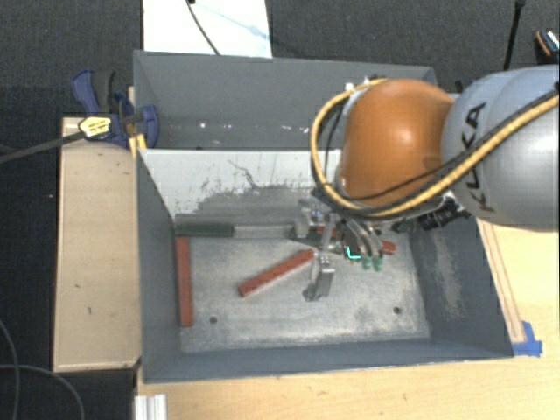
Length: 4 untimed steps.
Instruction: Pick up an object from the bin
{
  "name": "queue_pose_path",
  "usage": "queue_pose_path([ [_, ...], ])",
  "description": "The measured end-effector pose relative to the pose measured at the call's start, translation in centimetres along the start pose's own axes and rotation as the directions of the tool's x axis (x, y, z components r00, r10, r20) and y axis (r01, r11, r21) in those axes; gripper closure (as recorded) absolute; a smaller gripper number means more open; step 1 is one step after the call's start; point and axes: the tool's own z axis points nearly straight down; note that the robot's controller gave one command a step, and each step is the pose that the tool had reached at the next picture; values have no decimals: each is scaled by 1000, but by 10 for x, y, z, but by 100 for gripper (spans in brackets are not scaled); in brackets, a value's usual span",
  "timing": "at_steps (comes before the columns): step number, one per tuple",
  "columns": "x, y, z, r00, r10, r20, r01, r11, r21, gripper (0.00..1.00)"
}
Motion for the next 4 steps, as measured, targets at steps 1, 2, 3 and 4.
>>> queue_pose_path([
  [1, -18, -15, 159, 996, 88, 2, -88, 996, 0, 0],
  [2, -49, 4, 156, 999, 45, 11, -45, 999, -2, 0],
  [3, -48, 3, 156, 999, 51, 9, -51, 999, -2, 100],
  [4, -51, -27, 15, 996, -89, 17, 89, 996, 1, 100],
])
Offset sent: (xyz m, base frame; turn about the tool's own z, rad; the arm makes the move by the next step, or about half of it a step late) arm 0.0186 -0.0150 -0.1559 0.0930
